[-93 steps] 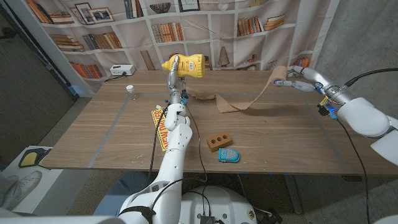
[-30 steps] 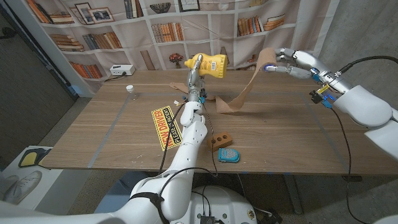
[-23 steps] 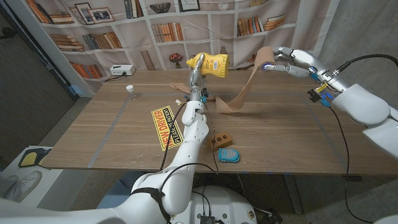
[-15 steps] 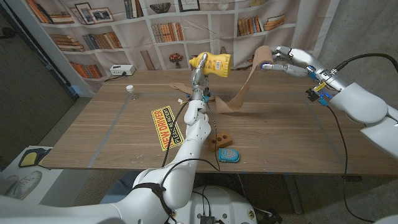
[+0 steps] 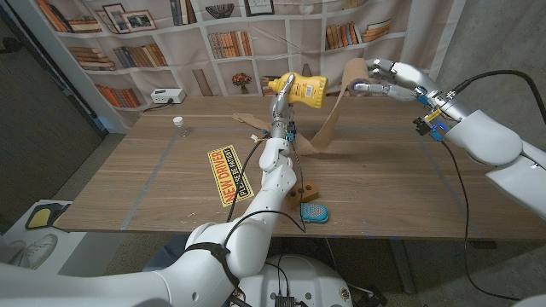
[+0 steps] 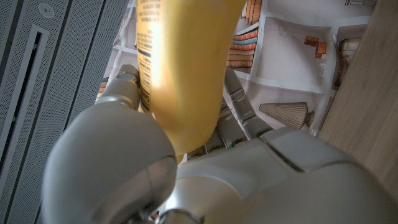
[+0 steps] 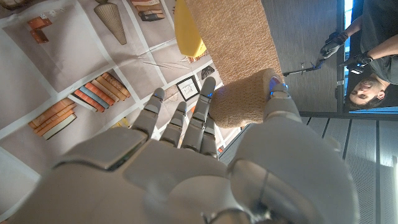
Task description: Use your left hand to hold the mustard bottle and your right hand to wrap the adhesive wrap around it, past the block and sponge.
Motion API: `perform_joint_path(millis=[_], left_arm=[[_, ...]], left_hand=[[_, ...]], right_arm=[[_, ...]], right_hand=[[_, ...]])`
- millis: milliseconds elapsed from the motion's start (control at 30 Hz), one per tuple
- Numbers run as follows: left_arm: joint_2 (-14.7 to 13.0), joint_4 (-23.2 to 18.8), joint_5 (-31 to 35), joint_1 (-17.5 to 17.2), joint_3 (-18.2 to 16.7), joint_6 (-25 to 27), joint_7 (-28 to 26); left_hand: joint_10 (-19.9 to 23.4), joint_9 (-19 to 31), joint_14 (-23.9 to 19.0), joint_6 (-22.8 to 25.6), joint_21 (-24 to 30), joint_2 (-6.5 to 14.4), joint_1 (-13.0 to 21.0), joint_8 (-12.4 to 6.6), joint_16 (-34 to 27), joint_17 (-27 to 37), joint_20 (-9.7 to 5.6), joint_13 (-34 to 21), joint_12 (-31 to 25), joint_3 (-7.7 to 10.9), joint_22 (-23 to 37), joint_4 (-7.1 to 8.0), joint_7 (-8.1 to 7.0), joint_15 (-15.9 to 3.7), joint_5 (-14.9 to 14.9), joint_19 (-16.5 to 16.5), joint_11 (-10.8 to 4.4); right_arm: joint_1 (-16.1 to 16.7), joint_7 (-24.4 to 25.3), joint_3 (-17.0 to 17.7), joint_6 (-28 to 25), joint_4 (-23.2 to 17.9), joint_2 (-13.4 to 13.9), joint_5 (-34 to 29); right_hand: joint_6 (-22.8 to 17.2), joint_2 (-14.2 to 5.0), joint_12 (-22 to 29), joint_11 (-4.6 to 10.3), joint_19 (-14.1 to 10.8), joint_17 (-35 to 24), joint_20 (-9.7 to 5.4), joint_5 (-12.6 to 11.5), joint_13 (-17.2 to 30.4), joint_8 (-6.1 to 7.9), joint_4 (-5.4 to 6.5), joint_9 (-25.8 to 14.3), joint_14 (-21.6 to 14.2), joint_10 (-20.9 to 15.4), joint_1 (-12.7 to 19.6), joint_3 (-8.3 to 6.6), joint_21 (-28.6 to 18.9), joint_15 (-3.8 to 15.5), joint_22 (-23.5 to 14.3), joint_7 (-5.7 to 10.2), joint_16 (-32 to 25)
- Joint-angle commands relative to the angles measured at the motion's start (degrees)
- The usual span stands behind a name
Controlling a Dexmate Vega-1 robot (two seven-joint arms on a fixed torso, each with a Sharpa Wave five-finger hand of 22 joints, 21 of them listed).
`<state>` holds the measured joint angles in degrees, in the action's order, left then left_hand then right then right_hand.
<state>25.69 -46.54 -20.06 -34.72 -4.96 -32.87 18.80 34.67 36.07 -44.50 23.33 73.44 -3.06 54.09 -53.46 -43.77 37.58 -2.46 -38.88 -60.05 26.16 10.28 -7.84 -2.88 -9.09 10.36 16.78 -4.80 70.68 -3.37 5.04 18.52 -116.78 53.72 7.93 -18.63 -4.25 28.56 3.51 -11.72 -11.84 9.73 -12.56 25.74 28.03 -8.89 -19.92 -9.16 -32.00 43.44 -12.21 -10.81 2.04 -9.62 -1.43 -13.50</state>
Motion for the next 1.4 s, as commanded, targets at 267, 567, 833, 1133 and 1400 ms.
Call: perform_joint_path(millis=[267,567,833,1133,1400], left_arm=[[0.3,3.4,2.3,0.6,2.2,-2.9,-0.7],[0.3,4.6,1.9,0.9,2.8,-3.5,1.2],[0.3,5.1,1.4,0.8,3.8,-3.1,1.8],[0.3,4.0,2.0,0.0,4.1,-2.1,2.3],[0.3,2.9,2.5,-0.8,3.9,-1.1,2.7]], left_hand=[[0.0,-0.2,0.1,0.4,-0.2,13.9,13.6,-0.33,0.0,0.1,-0.14,0.1,-0.5,0.49,0.1,0.12,-0.20,0.12,0.1,-0.2,-0.47],[-0.1,-0.3,0.0,0.2,-0.1,13.8,13.6,-0.50,0.0,0.3,-0.18,0.1,-0.6,0.46,0.1,0.08,-0.30,0.15,0.1,-0.2,-0.51],[0.1,-0.6,0.0,0.4,-0.1,13.8,13.6,-0.62,0.0,0.2,-0.21,0.2,-0.7,0.44,0.1,0.05,-0.23,0.03,0.1,-0.2,-0.61],[0.1,-0.8,0.0,0.5,-0.1,13.8,13.7,-0.78,0.0,0.3,-0.23,0.3,-0.8,0.45,0.1,0.02,-0.19,0.09,0.1,-0.3,-0.47],[0.2,-1.2,0.0,0.5,-0.1,13.8,13.7,-0.83,0.1,0.4,-0.21,0.3,-1.0,0.45,0.1,-0.04,-0.27,0.17,0.1,-0.3,-0.42]], right_arm=[[-4.4,0.8,-3.9,3.8,1.6,0.6,0.8],[-6.1,0.2,-4.7,4.9,2.4,0.8,1.8],[-8.2,-0.2,-6.2,5.3,3.0,0.9,1.9],[-12.3,-0.6,-9.5,6.4,4.6,-0.1,2.1],[-15.3,0.1,-11.5,5.8,6.1,-1.0,1.3]], right_hand=[[-6.0,-0.59,-0.5,-0.05,0.0,-0.2,0.15,-0.4,0.1,0.11,0.53,0.0,-0.4,-0.7,-0.2,-0.87,0.1,2.99,-0.1,5.42,0.0],[-6.1,-0.53,-0.6,-0.25,-0.4,-0.1,0.30,-0.4,0.1,0.12,0.57,0.0,-0.9,-1.0,-0.4,-0.86,-0.1,3.03,-0.1,5.35,-0.2],[-6.2,-0.59,-0.7,-0.33,-0.5,-0.1,0.36,-0.5,0.2,0.15,0.61,0.0,-0.9,-1.1,-0.5,-0.90,-0.1,2.87,-0.1,5.24,-0.1],[-6.2,-0.59,-0.7,-0.23,-0.5,-0.1,0.42,-0.5,0.3,0.19,0.66,0.0,-0.9,-1.2,-0.6,-0.89,-0.1,2.92,-0.1,5.15,-0.1],[-6.2,-0.58,-0.8,-0.33,-0.7,0.0,0.33,-0.5,0.3,0.17,0.69,0.0,-1.0,-1.4,-0.7,-0.89,-0.1,2.93,-0.1,5.05,-0.1]])
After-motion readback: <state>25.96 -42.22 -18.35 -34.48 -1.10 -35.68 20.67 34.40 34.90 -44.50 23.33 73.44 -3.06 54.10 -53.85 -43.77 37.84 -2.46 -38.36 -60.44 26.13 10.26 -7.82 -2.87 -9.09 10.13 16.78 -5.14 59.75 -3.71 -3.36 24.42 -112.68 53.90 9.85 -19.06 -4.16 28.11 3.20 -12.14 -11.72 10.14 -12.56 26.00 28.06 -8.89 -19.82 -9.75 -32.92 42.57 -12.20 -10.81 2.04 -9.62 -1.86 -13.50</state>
